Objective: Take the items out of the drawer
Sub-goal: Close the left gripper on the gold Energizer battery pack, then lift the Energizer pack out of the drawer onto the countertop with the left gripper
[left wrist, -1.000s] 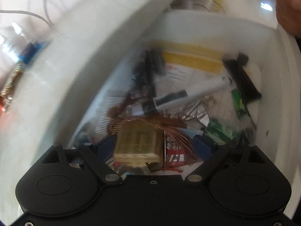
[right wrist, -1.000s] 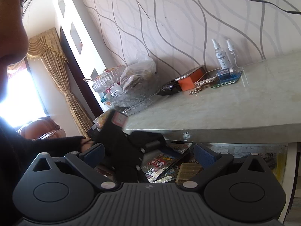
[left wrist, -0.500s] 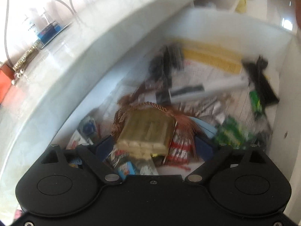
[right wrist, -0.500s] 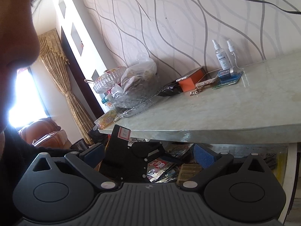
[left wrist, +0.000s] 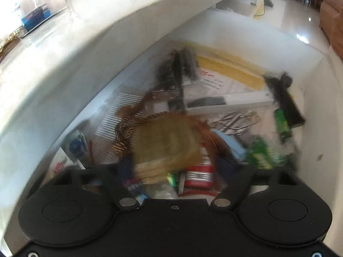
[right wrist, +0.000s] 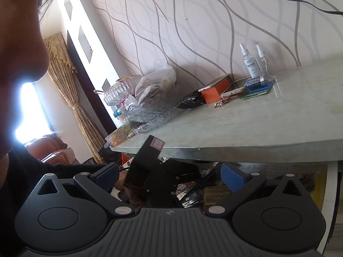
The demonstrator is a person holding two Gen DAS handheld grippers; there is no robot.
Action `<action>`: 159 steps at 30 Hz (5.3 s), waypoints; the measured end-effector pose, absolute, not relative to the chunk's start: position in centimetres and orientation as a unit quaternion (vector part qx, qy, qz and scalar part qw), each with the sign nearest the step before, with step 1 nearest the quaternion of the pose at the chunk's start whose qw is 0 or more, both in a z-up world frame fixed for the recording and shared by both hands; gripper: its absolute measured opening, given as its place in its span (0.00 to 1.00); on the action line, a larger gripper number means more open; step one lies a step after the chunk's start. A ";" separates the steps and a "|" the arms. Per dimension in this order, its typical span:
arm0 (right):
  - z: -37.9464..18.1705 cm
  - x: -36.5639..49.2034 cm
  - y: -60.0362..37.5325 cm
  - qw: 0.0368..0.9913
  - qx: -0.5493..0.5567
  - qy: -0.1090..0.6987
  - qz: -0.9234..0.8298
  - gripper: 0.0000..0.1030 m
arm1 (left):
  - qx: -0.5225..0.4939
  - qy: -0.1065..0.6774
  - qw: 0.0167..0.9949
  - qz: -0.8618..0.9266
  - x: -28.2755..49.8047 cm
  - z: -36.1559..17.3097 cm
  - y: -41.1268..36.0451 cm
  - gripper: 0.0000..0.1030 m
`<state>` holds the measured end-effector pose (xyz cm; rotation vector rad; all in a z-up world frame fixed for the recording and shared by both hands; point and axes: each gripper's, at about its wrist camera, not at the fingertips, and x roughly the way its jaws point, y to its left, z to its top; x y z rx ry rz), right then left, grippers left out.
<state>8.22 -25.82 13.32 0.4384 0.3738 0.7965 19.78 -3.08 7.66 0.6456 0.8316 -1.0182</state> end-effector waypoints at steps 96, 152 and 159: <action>13.4 8.0 -26.3 0.877 0.225 0.172 0.389 1.00 | 0.025 0.366 0.814 -0.451 18.2 16.6 -1.4 0.58; 13.7 7.4 -26.9 0.872 0.241 0.154 0.397 1.00 | 0.116 0.344 0.899 -0.245 23.9 17.6 -5.9 0.74; 13.7 7.5 -26.9 0.872 0.242 0.154 0.396 1.00 | 0.080 0.340 0.907 -0.234 24.3 18.0 -5.8 0.58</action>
